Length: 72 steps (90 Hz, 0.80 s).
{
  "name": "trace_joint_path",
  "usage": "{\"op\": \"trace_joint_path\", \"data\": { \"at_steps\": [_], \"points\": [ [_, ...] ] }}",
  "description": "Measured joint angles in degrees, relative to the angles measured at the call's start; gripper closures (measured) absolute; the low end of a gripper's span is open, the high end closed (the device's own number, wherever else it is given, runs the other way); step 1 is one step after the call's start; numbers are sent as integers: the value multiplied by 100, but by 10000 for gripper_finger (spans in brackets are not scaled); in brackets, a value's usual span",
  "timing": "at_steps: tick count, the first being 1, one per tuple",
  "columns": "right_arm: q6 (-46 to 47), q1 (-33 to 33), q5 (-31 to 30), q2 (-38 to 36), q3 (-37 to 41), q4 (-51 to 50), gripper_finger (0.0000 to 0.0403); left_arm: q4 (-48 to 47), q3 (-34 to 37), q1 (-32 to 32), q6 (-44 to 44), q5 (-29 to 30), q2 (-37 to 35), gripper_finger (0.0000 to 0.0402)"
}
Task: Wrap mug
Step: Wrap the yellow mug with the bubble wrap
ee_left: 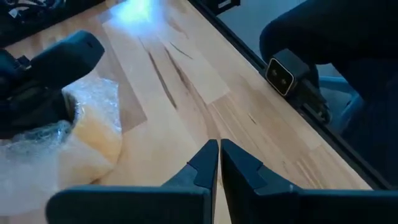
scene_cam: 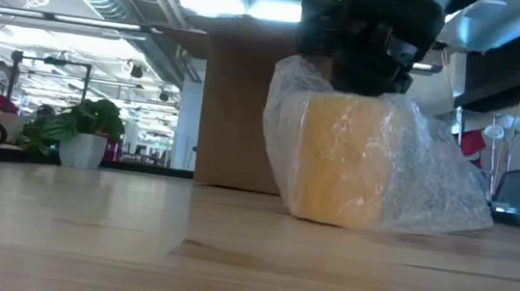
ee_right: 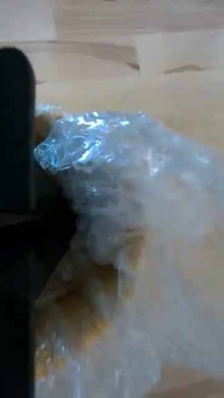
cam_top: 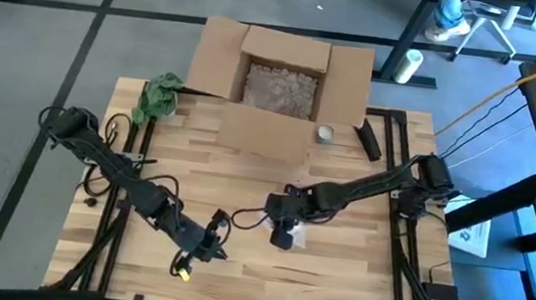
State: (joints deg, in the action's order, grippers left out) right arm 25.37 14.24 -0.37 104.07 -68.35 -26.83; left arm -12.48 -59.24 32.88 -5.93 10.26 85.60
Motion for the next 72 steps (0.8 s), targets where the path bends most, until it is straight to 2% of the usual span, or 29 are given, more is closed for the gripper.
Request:
{"op": "trace_joint_path", "data": {
  "at_steps": [37,72],
  "points": [
    [30,7,-168,-745,-10,-349,403,-13,0,0,11,-2,0,402],
    [5,370,-527,-817,-298,-328,403,-14,-7,-4,6,-9,0,402]
  ]
}}
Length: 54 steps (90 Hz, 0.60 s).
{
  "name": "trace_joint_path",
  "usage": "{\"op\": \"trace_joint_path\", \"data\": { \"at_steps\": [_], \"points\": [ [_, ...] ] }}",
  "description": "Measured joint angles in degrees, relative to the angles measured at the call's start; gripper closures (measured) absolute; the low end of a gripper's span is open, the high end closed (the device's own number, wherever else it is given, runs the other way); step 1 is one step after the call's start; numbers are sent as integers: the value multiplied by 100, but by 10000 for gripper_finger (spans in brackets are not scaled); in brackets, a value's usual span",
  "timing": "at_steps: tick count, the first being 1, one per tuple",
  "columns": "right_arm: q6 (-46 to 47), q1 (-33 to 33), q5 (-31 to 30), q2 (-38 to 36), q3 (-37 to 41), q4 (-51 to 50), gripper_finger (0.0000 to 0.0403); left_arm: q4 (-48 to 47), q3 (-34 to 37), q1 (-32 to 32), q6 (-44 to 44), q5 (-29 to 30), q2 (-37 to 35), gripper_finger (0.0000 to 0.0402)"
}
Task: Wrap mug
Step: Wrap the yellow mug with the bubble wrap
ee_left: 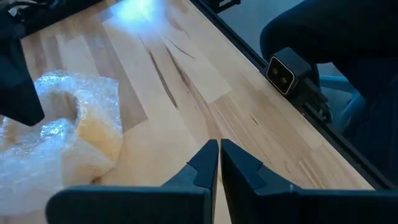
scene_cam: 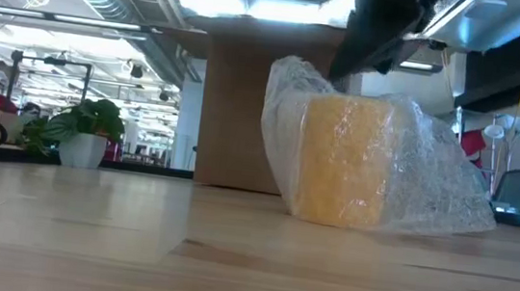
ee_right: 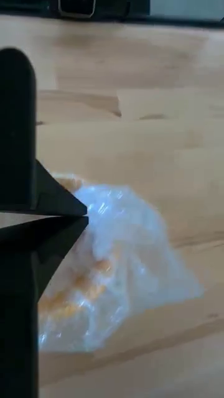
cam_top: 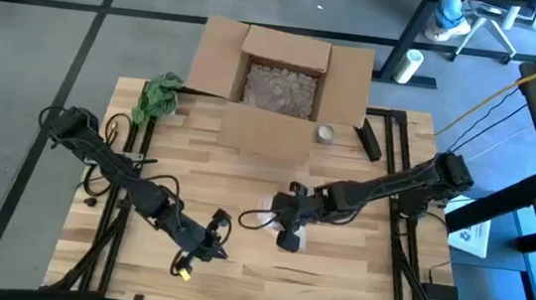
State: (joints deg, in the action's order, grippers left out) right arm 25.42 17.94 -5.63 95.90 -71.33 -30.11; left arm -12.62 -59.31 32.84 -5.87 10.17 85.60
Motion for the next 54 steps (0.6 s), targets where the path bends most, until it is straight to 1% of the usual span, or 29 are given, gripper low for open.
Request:
{"op": "trace_joint_path", "data": {
  "at_steps": [16,54],
  "points": [
    [-91,133,-90,-9,-251,48,403,2,0,0,7,0,0,402],
    [-109,118,-18,-9,-254,50,403,4,0,0,2,-4,0,402]
  ]
}}
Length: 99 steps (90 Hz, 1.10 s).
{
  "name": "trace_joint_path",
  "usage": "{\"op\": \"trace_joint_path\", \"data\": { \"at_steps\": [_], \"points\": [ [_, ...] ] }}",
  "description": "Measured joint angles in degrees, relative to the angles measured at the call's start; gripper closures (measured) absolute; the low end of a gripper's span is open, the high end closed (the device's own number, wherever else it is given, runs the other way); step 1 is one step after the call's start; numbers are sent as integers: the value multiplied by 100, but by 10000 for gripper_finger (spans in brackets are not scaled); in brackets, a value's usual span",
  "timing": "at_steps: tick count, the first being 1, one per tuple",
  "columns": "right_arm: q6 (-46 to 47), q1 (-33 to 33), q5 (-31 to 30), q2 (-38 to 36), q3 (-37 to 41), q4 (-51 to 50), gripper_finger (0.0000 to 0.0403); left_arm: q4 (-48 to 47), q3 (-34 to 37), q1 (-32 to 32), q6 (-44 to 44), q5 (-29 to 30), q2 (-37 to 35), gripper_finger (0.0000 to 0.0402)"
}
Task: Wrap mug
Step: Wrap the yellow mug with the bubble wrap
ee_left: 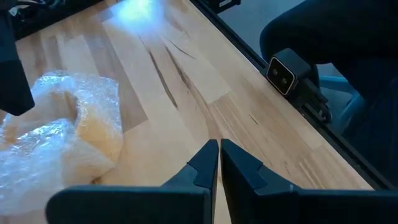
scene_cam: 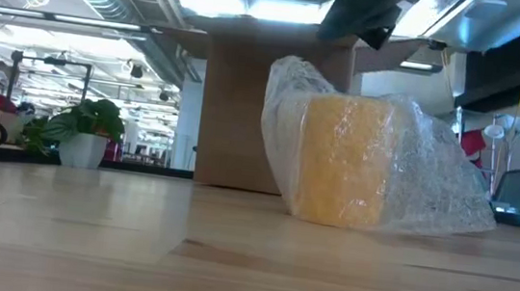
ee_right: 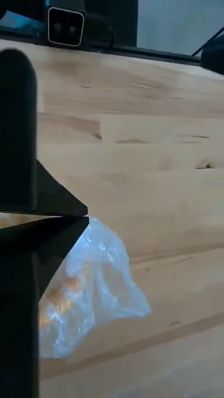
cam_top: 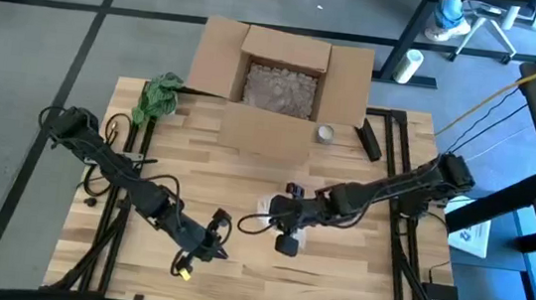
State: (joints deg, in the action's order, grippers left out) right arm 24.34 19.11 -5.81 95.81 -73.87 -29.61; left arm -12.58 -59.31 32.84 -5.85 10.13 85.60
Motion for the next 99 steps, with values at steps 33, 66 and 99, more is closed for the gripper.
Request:
{"op": "trace_joint_path", "data": {
  "at_steps": [33,66,99],
  "points": [
    [-65,-43,252,476,2,154,403,14,0,0,7,0,2,402],
    [-67,-310,127,637,17,-70,403,12,0,0,47,2,2,402],
    [-55,-453,366,986,148,-22,403,32,0,0,54,0,7,402]
  ]
}}
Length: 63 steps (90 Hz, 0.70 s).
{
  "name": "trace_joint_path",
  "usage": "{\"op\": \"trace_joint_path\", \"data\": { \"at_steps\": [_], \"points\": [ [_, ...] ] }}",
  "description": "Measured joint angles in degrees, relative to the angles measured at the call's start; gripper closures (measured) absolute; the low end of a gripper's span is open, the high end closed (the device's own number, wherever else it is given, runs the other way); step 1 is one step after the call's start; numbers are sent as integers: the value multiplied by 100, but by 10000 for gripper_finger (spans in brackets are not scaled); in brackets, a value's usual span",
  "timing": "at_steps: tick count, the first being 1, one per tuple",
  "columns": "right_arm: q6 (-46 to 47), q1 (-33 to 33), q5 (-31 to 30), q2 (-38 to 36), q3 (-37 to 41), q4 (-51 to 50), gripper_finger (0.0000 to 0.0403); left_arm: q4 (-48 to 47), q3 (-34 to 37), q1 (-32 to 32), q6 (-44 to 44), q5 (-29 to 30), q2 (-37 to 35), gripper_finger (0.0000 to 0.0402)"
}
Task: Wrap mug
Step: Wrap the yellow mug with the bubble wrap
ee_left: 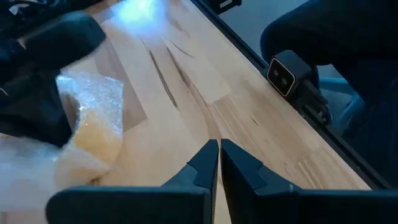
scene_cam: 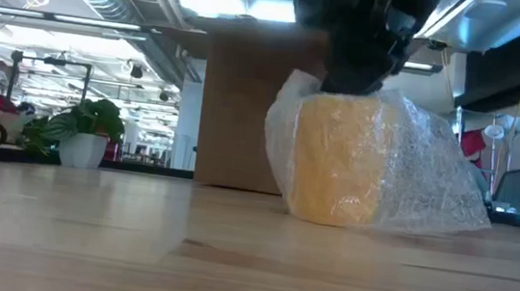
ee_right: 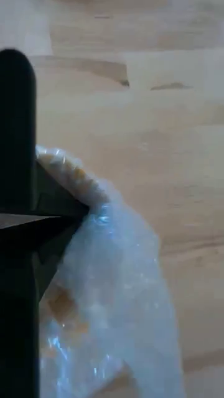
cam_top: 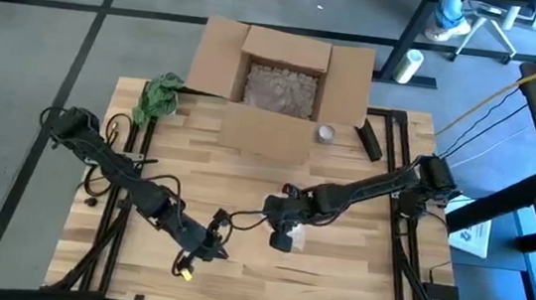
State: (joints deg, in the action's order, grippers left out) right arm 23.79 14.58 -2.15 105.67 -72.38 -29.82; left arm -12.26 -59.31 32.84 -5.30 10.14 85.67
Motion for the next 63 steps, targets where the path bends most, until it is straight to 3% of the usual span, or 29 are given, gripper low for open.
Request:
{"op": "trace_joint_path", "data": {
  "at_steps": [23,63],
  "points": [
    [40,-135,631,365,60,53,403,-5,0,0,-2,0,2,402],
    [37,-163,818,413,86,283,403,-31,0,0,6,2,2,402]
  ]
}}
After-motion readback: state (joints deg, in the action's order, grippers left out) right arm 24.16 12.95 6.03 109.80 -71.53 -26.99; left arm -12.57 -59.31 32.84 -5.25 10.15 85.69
